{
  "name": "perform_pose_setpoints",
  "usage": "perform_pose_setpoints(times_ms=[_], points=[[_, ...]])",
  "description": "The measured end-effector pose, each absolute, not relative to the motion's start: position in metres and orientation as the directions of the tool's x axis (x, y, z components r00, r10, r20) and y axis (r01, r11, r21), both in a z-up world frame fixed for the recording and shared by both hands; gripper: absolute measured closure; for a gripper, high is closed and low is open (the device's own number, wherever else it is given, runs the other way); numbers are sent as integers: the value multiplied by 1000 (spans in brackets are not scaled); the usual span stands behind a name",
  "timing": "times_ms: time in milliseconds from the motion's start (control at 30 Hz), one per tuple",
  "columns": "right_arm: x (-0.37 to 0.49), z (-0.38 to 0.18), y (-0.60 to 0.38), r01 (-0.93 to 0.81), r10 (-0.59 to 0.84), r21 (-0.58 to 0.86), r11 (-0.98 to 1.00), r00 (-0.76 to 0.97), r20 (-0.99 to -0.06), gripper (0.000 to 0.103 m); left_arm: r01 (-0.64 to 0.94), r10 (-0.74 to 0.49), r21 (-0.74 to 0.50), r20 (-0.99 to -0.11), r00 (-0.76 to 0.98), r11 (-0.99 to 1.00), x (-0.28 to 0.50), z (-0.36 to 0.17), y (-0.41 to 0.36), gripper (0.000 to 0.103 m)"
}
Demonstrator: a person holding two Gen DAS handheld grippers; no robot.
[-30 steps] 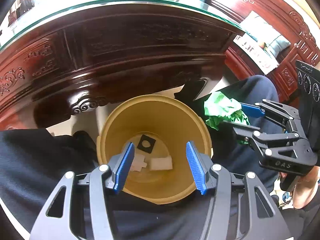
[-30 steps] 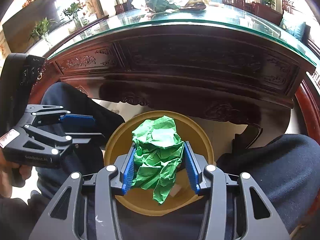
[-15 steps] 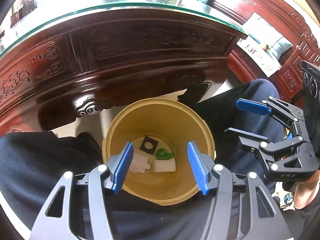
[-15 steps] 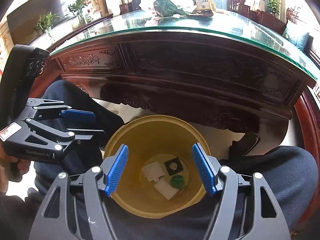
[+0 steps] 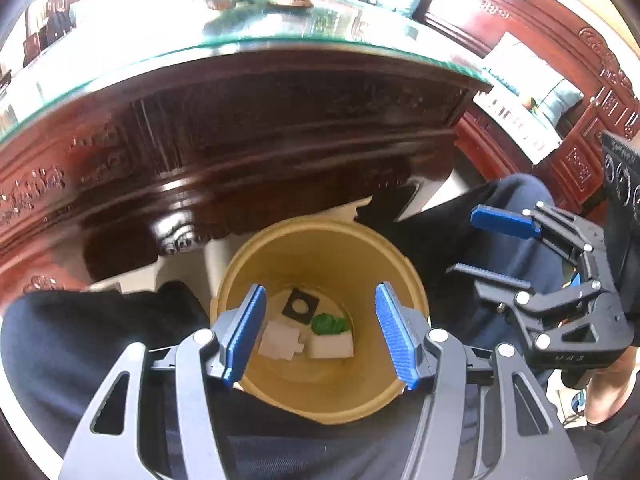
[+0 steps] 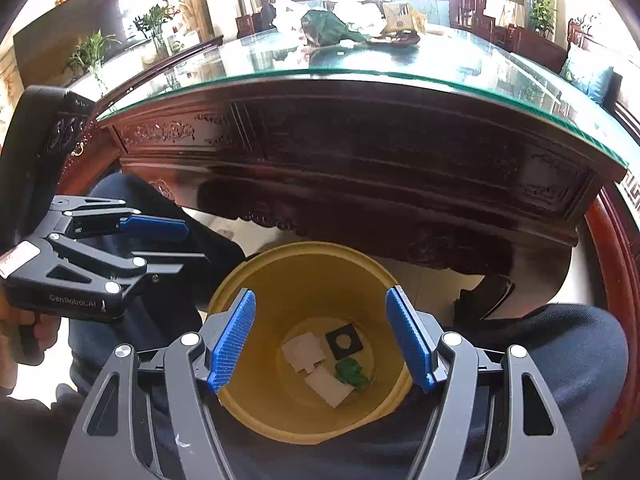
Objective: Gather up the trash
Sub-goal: 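Raise both tools back toward the table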
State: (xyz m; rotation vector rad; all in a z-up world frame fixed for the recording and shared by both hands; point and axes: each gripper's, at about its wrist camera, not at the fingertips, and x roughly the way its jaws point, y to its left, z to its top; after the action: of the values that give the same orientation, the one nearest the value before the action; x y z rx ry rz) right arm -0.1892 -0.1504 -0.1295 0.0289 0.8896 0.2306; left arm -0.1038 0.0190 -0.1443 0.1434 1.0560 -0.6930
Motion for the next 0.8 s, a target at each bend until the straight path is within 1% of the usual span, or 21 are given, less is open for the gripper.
perform_pose_setpoints(times_ms=[67,100,233,267,300,333,367,400,500,533,600,667,800], points=[[-187,-126,-153,-189,216,124,974,618,-756,35,585,-457,-195,-822,341,787,-100,-135,18,36],[-185,-124,-155,-189,217,125,974,623,-751,35,585,-456,-184,-814,360,790,-98,-129,17,34],[-177,-105,-164,-183,222,131,974,684,-695,30,572,-473,-172,-767,433,802,-84,-104,18,25],[-175,-98,-167,-175,215,128,976,708,-672,24,565,-475,-168,-752,456,808,-80,-96,19,23],[-173,-88,-171,-160,201,123,979,744,-637,19,554,-475,-161,-733,487,817,-76,-87,20,19],[-172,-81,-173,-149,191,119,982,772,-606,14,542,-471,-150,-711,522,827,-73,-78,21,12],[-170,-71,-176,-134,175,114,984,804,-568,11,523,-465,-140,-680,566,841,-69,-67,23,7],[-168,-61,-179,-120,159,108,987,837,-524,8,504,-461,-134,-648,607,853,-66,-57,25,5],[-160,-35,-185,-97,124,84,992,900,-417,8,450,-448,-138,-538,714,883,-53,-25,32,4],[-156,-25,-187,-85,107,76,994,923,-369,8,429,-437,-139,-501,747,893,-48,-14,33,4],[-147,-8,-190,-62,80,70,996,953,-294,8,399,-418,-142,-447,791,906,-38,3,35,4],[-136,3,-193,-42,58,69,997,967,-249,8,389,-416,-150,-399,817,909,-27,18,34,4],[-104,14,-195,-1,15,65,998,974,-226,8,347,-367,-120,-348,863,930,-2,35,28,4]])
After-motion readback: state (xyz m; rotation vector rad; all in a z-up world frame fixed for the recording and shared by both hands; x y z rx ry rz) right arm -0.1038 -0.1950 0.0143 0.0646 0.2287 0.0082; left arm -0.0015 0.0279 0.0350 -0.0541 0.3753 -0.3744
